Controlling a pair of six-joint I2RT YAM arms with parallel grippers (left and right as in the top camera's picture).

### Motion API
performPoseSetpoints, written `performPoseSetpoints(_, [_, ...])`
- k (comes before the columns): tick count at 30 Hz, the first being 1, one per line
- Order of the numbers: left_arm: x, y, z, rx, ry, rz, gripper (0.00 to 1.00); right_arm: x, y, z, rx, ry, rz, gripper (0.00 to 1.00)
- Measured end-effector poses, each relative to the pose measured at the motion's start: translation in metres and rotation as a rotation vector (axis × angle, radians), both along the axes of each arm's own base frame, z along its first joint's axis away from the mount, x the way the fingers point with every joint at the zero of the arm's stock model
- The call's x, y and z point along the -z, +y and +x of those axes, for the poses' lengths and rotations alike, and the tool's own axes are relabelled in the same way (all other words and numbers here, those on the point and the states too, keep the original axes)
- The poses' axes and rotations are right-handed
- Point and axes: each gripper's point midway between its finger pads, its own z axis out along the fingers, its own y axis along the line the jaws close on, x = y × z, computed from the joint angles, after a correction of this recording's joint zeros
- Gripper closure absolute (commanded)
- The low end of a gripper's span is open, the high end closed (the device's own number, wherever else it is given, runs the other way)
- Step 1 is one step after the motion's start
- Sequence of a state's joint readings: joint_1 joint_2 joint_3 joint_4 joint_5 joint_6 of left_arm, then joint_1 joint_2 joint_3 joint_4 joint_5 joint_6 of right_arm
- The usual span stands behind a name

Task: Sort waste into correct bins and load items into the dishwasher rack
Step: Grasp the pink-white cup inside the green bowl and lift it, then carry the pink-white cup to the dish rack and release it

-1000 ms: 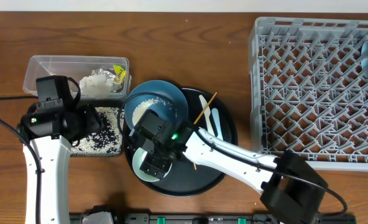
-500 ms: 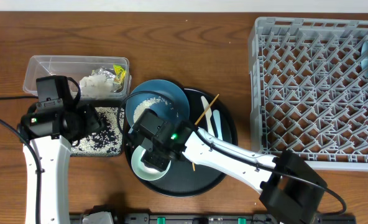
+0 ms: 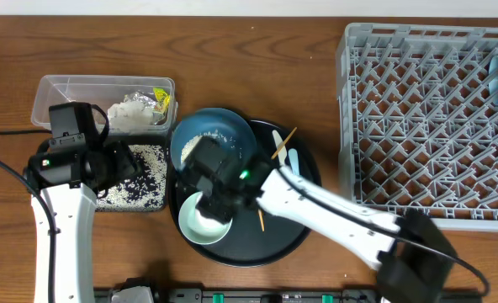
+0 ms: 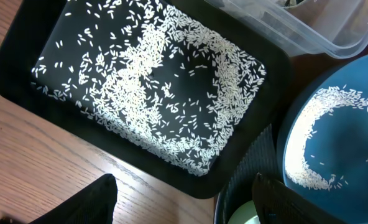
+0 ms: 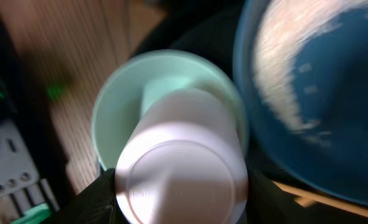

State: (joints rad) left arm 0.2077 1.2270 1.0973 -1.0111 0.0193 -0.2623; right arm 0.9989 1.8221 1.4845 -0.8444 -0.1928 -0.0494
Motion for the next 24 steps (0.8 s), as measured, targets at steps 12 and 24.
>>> performPoseSetpoints(12, [0.000,0.000,0.000,0.000,0.000,0.000,0.29,-0.118,-0.139,0.117,0.450,-0.278,-0.013,0.74])
performPoseSetpoints(24, [0.000,0.000,0.000,0.000,0.000,0.000,0.29,-0.131,-0.387,0.207,1.128,-0.371,-0.130,0.76])
